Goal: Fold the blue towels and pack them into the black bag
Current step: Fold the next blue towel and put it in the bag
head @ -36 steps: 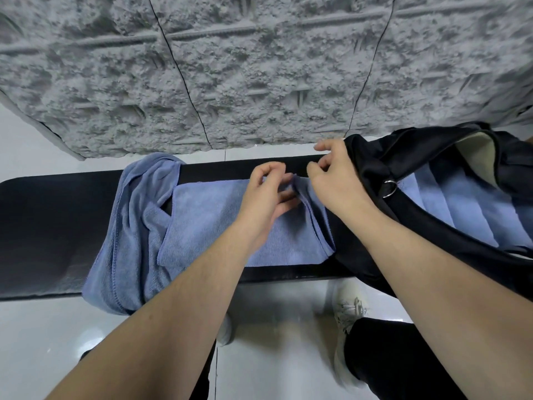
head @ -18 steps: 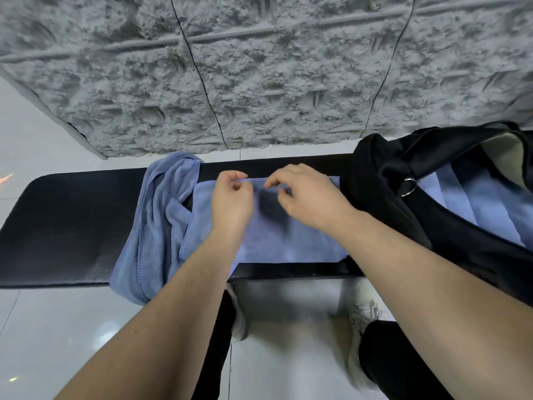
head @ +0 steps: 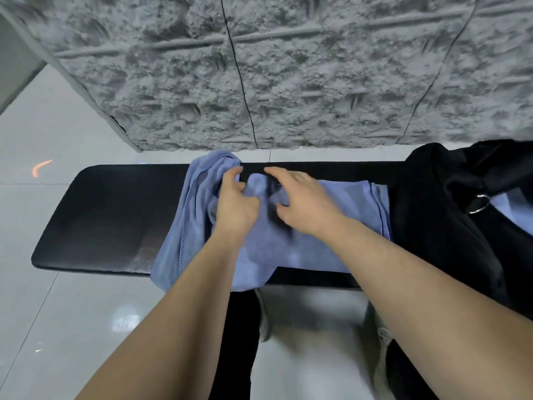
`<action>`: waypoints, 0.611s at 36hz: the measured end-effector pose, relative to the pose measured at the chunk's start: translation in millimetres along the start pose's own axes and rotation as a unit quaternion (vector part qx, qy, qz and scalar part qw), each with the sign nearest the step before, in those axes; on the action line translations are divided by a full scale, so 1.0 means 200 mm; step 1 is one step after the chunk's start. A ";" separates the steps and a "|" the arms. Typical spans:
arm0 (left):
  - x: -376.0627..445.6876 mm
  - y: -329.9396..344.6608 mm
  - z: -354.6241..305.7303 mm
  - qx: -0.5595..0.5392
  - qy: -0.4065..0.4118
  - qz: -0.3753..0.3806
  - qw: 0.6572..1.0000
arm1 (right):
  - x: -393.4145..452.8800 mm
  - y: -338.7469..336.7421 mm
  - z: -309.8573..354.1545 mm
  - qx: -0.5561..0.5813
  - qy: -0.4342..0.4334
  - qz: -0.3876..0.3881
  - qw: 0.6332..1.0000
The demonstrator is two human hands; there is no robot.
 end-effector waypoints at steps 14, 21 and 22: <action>0.01 -0.05 -0.05 -0.075 -0.013 0.047 0.996 | 0.01 -0.03 -0.04 0.122 0.020 -0.065 0.990; 0.07 -0.08 0.00 0.061 0.029 0.022 0.997 | 0.01 0.01 -0.07 0.094 0.036 -0.018 0.995; 0.06 -0.05 0.00 0.053 0.032 0.043 0.997 | 0.02 0.02 -0.06 0.096 0.036 -0.018 0.995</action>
Point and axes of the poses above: each hand's wrist, its own x-axis towards the middle knuckle, its own y-axis out of the palm, z = x × y, the point moved 7 cm from there along x, towards the middle knuckle, and after that the axes turned 13 degrees about x, right-handed, at the moved point
